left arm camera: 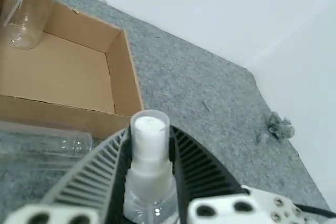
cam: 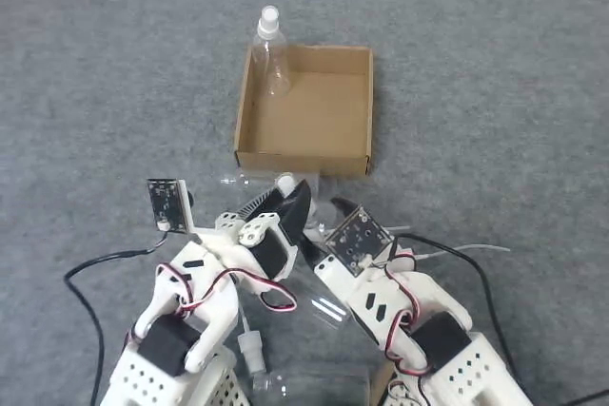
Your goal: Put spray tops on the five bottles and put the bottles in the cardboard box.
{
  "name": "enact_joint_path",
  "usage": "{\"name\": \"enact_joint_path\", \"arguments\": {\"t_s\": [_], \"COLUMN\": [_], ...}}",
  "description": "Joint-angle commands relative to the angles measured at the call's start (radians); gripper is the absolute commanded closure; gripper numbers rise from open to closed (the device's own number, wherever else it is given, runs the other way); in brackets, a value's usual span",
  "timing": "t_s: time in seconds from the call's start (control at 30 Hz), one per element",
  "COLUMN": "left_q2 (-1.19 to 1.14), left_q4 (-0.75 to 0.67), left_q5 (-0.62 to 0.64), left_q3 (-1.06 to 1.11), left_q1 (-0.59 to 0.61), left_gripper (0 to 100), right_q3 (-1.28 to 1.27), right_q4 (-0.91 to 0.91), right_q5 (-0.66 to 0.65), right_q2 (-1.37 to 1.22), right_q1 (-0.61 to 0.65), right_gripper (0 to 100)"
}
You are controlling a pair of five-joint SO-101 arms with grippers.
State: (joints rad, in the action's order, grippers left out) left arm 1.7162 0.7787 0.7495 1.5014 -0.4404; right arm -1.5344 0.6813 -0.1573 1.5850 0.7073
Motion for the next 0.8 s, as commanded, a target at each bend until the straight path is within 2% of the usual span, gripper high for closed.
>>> {"name": "enact_joint_path", "arguments": {"t_s": [0.0,0.17,0.77], "left_q2": [-0.002,-0.002,0.000], "left_q4": [-0.025,-0.025,-0.012], "left_q5": [-0.012,-0.068,-0.069], "left_q3": [-0.018,-0.018,-0.030], "left_q1": [-0.006,-0.006,-0.006], "left_gripper": [99,99,99], "right_q3": [0.071,0.071,0.071], "right_q4": [-0.018,-0.018,-0.024], "right_q5": [0.029,0.029,0.023], "right_q2": [0.010,0.010,0.010], "right_q1": [-0.042,-0.042,-0.045], "right_gripper": [98.6,98.6,98.6]}}
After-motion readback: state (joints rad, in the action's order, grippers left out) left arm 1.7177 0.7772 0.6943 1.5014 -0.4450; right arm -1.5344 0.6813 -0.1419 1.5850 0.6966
